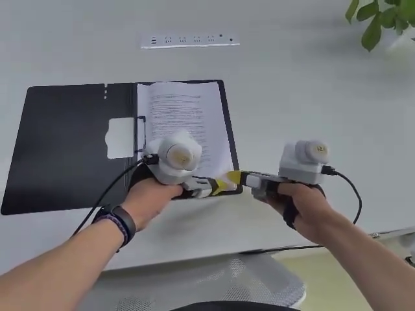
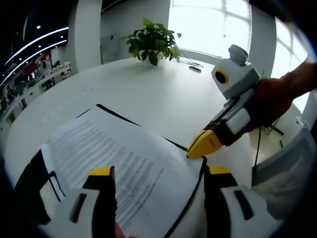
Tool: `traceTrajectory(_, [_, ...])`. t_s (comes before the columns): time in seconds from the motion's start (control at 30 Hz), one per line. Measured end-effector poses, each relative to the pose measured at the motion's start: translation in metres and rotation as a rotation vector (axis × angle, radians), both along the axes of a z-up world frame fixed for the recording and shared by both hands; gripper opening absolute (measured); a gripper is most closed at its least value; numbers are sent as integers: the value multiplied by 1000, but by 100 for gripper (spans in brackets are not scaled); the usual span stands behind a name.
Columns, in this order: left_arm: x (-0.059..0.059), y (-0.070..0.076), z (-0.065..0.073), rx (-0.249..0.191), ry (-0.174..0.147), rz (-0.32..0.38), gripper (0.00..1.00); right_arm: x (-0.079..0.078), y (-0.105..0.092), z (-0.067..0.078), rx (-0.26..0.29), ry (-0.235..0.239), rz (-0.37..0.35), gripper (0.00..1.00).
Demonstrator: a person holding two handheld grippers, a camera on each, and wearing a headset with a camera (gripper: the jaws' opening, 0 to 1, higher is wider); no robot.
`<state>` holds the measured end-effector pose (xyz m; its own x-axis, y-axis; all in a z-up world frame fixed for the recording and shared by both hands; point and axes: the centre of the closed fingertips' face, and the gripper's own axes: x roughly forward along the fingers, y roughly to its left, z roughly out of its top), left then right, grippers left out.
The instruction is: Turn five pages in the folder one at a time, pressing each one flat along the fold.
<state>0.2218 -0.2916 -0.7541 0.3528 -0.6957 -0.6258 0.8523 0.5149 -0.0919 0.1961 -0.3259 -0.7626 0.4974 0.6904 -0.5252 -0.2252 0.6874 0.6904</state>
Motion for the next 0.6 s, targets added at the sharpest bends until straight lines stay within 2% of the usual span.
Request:
traceTrajectory(0.23, [-2,14,11,-15,-16,22,73,2,4,12,20,-12,-17,0])
traceTrajectory(0.6, [-8,49,25,-43,-29,82,74,7,19,39,62,-67,-24,0])
